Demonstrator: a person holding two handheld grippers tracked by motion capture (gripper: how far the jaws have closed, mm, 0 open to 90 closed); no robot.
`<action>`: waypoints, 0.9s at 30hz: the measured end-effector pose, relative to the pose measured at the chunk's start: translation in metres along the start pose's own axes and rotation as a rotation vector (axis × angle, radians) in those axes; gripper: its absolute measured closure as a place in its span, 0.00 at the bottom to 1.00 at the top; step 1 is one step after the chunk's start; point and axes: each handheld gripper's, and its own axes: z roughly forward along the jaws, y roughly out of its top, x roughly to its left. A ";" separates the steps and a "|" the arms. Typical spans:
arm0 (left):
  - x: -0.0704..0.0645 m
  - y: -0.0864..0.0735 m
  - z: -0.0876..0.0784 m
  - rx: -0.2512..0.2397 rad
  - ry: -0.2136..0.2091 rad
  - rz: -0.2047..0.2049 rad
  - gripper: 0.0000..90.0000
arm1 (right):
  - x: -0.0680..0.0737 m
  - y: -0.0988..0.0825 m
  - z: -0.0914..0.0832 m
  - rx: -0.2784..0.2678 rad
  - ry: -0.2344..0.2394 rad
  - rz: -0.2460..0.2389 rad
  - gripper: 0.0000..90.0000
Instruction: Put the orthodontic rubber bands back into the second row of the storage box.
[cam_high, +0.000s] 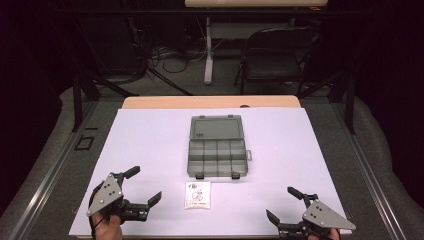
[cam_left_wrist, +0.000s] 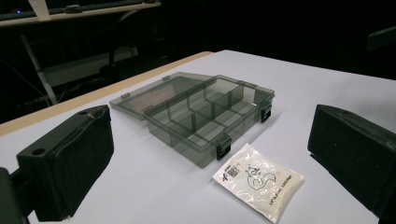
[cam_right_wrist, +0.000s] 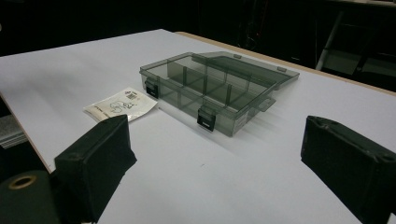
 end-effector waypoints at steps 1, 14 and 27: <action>0.000 0.000 0.000 0.000 0.000 0.000 0.00 | 0.000 0.000 0.000 0.000 0.000 0.000 0.09; -0.001 0.000 -0.001 0.007 -0.007 -0.017 0.00 | 0.003 0.002 -0.001 0.005 0.008 -0.012 0.09; 0.002 0.008 0.002 0.038 -0.013 -0.063 0.00 | 0.006 0.002 -0.001 0.015 0.010 -0.017 0.09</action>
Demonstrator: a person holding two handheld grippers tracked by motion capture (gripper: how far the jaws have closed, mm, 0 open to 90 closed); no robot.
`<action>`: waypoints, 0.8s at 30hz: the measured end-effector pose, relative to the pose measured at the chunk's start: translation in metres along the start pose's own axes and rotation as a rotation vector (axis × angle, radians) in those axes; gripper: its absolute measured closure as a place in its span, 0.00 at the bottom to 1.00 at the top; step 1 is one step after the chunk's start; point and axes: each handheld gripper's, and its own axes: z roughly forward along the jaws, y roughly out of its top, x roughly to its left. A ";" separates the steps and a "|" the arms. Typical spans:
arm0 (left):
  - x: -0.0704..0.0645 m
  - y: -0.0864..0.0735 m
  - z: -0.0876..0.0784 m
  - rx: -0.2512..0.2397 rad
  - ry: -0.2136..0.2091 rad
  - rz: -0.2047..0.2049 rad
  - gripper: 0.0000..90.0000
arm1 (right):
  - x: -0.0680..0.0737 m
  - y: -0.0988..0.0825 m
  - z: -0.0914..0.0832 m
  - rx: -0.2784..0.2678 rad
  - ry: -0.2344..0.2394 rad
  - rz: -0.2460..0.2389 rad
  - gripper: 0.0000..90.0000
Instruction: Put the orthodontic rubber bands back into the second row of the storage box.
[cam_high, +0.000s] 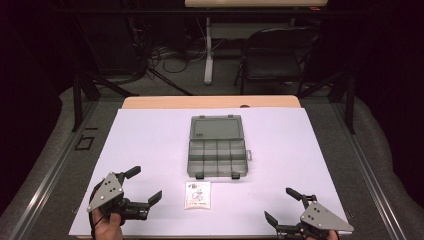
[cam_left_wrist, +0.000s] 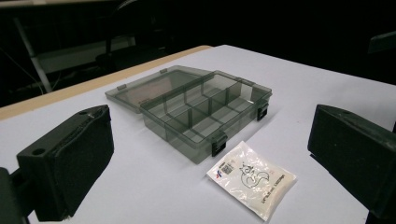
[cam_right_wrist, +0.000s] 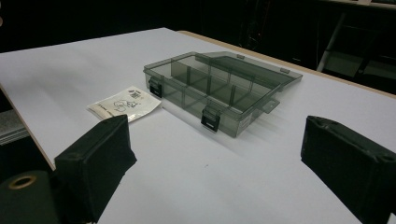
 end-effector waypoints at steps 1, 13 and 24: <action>0.000 0.002 0.001 0.002 -0.005 -0.009 0.00 | 0.000 0.000 0.000 -0.004 -0.006 0.000 0.09; 0.004 0.013 0.019 0.078 -0.019 -0.026 0.00 | 0.002 0.000 -0.001 -0.002 0.000 0.001 0.09; 0.020 0.017 0.048 0.187 -0.024 -0.093 0.00 | 0.002 -0.001 0.001 -0.013 -0.002 0.001 0.09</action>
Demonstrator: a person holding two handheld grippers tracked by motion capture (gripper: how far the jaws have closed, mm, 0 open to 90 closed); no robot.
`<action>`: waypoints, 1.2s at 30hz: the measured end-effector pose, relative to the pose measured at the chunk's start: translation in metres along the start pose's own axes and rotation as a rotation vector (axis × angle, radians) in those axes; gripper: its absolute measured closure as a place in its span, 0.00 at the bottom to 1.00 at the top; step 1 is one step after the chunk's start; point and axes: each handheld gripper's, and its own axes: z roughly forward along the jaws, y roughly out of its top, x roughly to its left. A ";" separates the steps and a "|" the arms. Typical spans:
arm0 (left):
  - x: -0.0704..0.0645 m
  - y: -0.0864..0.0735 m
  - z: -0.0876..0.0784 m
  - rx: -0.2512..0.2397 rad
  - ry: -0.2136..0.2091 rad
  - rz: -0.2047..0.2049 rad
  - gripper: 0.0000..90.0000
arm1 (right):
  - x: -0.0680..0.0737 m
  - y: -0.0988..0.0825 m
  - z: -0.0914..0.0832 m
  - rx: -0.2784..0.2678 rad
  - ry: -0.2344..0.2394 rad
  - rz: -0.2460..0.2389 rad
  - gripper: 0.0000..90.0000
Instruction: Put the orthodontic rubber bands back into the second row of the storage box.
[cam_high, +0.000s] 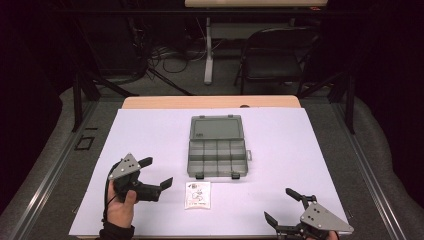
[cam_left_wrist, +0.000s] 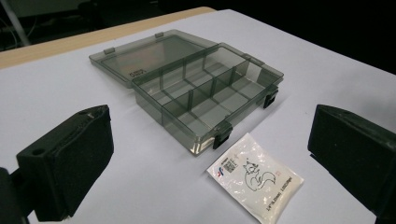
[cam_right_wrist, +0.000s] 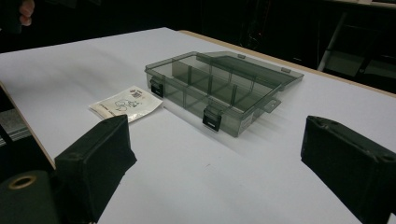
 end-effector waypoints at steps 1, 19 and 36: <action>0.000 0.000 0.000 0.000 0.000 0.000 0.00 | 0.000 0.000 0.000 0.000 0.000 0.000 0.09; 0.008 0.022 0.030 0.093 -0.024 -0.051 0.00 | 0.000 -0.001 0.001 0.022 0.014 0.004 0.09; 0.004 0.016 0.050 0.154 -0.036 -0.027 0.00 | 0.001 -0.001 0.002 0.029 0.022 0.000 0.09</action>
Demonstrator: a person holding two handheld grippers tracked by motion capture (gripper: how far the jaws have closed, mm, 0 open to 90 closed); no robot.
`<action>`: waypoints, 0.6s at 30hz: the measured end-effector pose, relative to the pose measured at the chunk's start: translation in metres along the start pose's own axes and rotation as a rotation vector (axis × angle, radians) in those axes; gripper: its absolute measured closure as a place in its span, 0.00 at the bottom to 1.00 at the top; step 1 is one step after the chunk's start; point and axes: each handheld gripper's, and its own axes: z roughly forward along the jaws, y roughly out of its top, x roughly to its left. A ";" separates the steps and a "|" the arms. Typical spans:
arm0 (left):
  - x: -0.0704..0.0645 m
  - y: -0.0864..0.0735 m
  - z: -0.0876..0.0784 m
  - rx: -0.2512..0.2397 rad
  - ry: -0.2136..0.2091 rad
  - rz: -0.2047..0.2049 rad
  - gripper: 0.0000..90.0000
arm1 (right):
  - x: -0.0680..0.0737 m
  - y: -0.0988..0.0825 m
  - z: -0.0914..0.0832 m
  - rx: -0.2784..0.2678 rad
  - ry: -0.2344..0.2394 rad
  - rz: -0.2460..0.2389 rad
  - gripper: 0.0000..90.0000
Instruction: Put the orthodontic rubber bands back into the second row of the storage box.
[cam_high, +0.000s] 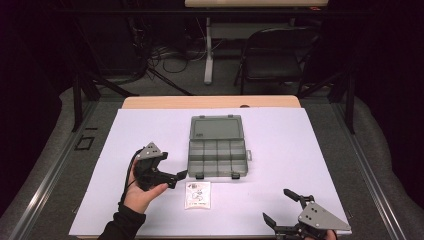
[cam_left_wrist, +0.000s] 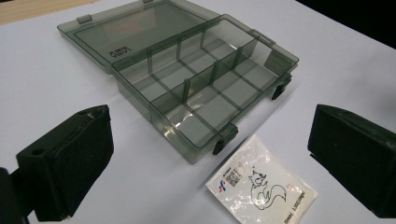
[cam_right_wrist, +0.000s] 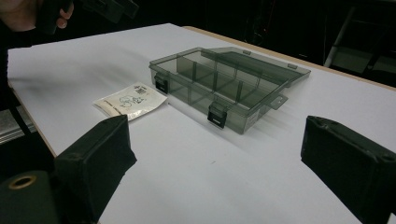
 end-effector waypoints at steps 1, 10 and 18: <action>-0.001 -0.001 0.002 0.004 0.000 -0.002 0.00 | 0.000 0.000 0.000 -0.001 -0.002 0.000 0.09; -0.001 -0.010 0.009 0.026 -0.002 0.007 0.18 | 0.000 0.000 0.000 0.004 0.003 -0.003 0.09; 0.000 -0.017 0.014 0.054 -0.012 -0.001 0.42 | 0.000 0.000 0.000 0.007 0.004 -0.010 0.09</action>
